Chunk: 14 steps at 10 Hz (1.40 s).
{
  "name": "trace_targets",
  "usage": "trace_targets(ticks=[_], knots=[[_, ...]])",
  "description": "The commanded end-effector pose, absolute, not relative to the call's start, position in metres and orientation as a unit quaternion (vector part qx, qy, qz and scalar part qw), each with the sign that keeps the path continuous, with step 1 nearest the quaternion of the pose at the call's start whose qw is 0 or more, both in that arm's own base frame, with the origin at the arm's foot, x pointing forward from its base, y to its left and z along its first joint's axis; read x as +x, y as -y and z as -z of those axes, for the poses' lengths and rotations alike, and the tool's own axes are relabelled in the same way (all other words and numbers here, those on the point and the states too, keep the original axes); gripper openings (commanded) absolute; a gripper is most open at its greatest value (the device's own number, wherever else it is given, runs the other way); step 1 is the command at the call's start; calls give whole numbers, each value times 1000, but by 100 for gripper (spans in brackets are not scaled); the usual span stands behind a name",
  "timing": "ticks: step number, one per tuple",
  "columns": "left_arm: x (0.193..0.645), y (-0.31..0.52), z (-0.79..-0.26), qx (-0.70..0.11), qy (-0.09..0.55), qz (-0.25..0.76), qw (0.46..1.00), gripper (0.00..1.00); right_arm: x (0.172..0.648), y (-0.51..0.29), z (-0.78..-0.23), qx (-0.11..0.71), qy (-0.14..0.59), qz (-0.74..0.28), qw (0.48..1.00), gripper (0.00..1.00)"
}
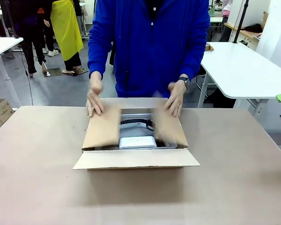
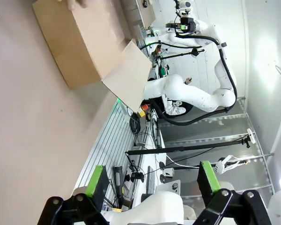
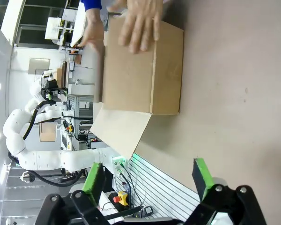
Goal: Pack the gift set into the box.
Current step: Press and hold the closed box until the human finishes sealing it.
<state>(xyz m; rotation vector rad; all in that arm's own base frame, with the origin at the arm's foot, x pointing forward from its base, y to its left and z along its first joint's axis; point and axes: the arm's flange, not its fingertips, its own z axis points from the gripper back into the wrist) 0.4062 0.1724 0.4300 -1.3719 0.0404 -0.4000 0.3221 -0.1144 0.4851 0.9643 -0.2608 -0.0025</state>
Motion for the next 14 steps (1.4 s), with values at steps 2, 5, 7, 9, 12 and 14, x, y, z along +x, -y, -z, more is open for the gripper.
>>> trace_targets(ticks=[2,5,7,9,12,14], knots=[[405,-170,-431,-627,-19,181,757,100,323,111,-483,468,135,5,873,100],[405,-170,-431,-627,-19,181,757,100,323,111,-483,468,135,5,873,100],[405,-170,-431,-627,-19,181,757,100,323,111,-483,468,135,5,873,100],[405,-170,-431,-627,-19,181,757,100,323,111,-483,468,135,5,873,100],[405,-170,-431,-627,-19,181,757,100,323,111,-483,468,135,5,873,100],[405,-170,-431,-627,-19,181,757,100,323,111,-483,468,135,5,873,100]])
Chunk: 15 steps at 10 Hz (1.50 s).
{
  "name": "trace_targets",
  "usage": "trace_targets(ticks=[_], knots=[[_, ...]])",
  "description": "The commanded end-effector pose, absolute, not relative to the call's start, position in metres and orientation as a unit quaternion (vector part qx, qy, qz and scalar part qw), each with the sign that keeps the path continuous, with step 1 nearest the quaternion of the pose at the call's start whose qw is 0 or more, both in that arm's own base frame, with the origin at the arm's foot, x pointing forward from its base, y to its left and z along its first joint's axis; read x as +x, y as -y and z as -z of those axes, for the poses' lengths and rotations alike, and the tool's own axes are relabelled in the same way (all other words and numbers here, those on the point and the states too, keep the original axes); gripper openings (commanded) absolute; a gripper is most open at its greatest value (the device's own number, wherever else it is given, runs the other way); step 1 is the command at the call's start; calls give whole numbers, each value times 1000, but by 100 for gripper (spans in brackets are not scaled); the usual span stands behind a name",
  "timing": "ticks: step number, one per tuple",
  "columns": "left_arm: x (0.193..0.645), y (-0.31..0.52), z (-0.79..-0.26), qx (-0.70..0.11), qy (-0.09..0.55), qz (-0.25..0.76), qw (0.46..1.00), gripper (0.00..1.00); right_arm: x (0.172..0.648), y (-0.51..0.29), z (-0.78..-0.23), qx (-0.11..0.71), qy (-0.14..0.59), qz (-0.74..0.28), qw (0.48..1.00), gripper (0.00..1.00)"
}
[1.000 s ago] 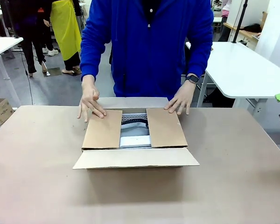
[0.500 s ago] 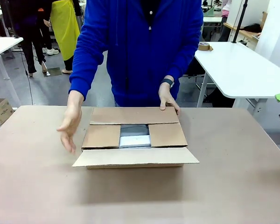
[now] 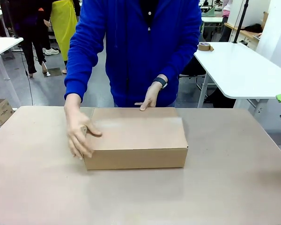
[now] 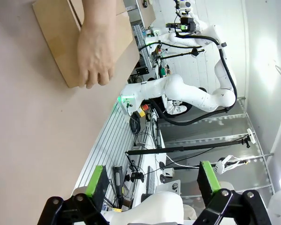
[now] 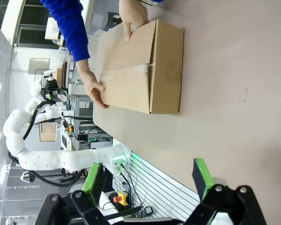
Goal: Pack the gift set into the box.
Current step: Press and hold the closed box until the human finishes sealing it.
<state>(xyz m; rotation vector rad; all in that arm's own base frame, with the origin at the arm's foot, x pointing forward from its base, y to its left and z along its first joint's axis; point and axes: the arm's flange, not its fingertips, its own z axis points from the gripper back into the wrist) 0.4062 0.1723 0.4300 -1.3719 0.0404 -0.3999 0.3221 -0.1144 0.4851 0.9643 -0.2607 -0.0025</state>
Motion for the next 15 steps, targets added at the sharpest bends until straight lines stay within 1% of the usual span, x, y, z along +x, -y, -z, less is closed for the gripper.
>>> trace_targets(ticks=[1,15], knots=[[405,-170,-431,-627,-19,181,757,100,323,111,-483,468,135,5,873,100],[405,-170,-431,-627,-19,181,757,100,323,111,-483,468,135,5,873,100]])
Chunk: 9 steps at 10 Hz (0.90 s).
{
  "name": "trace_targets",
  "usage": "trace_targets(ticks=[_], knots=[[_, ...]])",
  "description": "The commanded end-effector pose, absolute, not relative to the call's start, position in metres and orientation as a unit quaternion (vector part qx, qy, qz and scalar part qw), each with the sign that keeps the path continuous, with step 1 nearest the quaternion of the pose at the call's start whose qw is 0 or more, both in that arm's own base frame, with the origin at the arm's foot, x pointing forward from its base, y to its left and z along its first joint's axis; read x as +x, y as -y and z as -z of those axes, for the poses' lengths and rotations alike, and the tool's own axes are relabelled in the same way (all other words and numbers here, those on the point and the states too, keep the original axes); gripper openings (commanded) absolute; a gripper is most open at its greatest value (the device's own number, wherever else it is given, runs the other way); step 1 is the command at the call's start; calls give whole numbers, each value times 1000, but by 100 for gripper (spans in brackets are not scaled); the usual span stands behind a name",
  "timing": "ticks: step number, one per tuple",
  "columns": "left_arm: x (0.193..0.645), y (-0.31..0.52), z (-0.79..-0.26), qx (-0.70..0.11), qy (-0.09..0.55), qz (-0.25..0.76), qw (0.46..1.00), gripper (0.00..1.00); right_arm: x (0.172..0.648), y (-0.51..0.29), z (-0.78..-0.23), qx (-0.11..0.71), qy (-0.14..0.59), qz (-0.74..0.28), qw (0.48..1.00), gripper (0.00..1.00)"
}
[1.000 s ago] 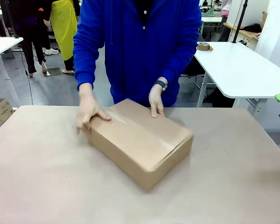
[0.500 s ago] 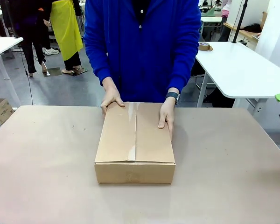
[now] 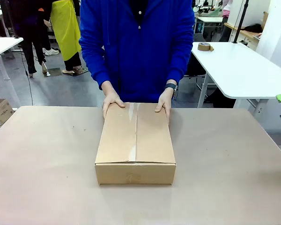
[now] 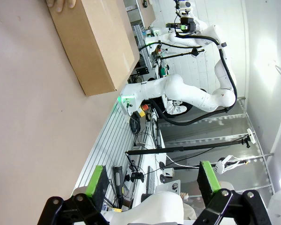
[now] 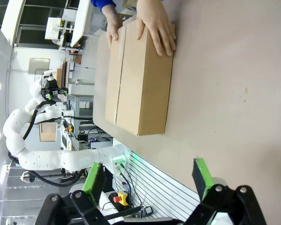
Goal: Pack the gift set into the box.
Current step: Press and hold the closed box until the human finishes sealing it.
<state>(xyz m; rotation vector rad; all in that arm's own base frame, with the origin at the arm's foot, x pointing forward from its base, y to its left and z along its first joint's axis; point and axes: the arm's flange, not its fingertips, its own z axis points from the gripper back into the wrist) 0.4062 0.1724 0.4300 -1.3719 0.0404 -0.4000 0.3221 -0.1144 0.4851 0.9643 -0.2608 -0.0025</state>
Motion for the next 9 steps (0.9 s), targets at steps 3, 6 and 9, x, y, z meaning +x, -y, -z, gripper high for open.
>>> trace_targets(ticks=[3,6,9], knots=[[438,-47,-432,-507,42,444,738,100,364,-25,-483,408,228,-267,843,100],[452,41,-403,-548,64,492,673,100,354,-104,-451,467,222,-405,754,100],[457,59,-424,-515,48,492,700,100,347,-85,-491,414,197,-295,838,100]])
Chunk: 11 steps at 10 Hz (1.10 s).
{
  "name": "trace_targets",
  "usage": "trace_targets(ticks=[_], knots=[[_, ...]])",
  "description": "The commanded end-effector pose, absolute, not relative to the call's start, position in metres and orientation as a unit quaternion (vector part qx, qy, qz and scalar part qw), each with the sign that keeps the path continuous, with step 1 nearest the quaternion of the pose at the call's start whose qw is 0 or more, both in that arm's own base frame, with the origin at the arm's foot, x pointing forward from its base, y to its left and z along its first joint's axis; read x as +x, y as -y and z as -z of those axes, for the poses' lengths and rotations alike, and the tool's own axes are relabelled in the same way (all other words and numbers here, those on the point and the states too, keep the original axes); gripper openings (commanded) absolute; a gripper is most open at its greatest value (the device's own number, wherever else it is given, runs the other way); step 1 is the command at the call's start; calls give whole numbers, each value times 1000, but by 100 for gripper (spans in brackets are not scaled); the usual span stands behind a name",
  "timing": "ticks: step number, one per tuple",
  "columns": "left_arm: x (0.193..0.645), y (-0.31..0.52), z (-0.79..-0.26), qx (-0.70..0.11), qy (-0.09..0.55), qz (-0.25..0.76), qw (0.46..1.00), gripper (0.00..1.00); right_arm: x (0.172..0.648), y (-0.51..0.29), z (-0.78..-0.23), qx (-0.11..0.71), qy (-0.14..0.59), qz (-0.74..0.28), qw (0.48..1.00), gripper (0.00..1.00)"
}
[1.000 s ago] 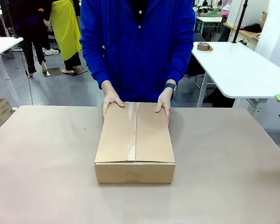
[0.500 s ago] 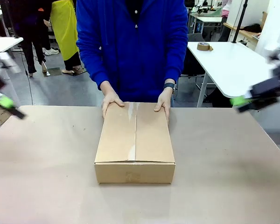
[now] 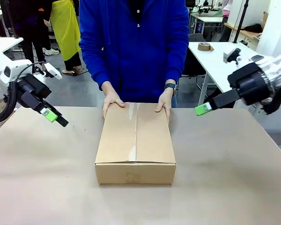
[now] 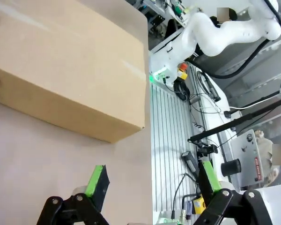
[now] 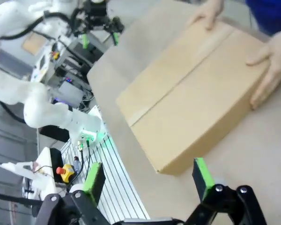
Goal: Pack the gift set into the box.
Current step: Press and hold the closed box until the human finishes sealing it.
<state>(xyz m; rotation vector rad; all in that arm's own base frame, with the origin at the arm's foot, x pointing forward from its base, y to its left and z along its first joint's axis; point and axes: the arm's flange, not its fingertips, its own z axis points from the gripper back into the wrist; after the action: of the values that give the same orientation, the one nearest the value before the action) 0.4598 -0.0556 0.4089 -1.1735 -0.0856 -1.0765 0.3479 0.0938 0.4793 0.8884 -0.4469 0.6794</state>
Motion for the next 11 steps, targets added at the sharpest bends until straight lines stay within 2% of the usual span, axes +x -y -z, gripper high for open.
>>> trace_targets(ticks=[1,2,4,5,6,7,8,9,10,11], knots=[[457,59,-424,-515,48,492,700,100,346,-109,-477,423,210,-343,812,100],[460,56,-409,-527,38,483,699,100,369,-155,-469,392,225,-518,726,100],[466,83,-402,-553,276,531,579,100,405,-182,-450,454,391,-570,562,100],[463,93,-392,-530,336,583,516,100,414,-188,-438,450,442,-573,523,100],[456,104,-381,-522,372,608,469,100,424,-197,-424,431,476,-563,521,100],[449,119,-370,-481,409,609,480,100,430,-209,-407,449,446,-568,527,100],[445,129,-365,-441,413,612,510,100,404,-197,-459,401,397,-528,635,100],[467,106,-389,-519,351,561,542,100,404,-197,-459,401,397,-528,635,100],[467,106,-389,-519,351,561,542,100,404,-197,-459,401,397,-528,635,100],[467,106,-389,-519,351,561,542,100,417,-201,-439,410,426,-536,603,100]])
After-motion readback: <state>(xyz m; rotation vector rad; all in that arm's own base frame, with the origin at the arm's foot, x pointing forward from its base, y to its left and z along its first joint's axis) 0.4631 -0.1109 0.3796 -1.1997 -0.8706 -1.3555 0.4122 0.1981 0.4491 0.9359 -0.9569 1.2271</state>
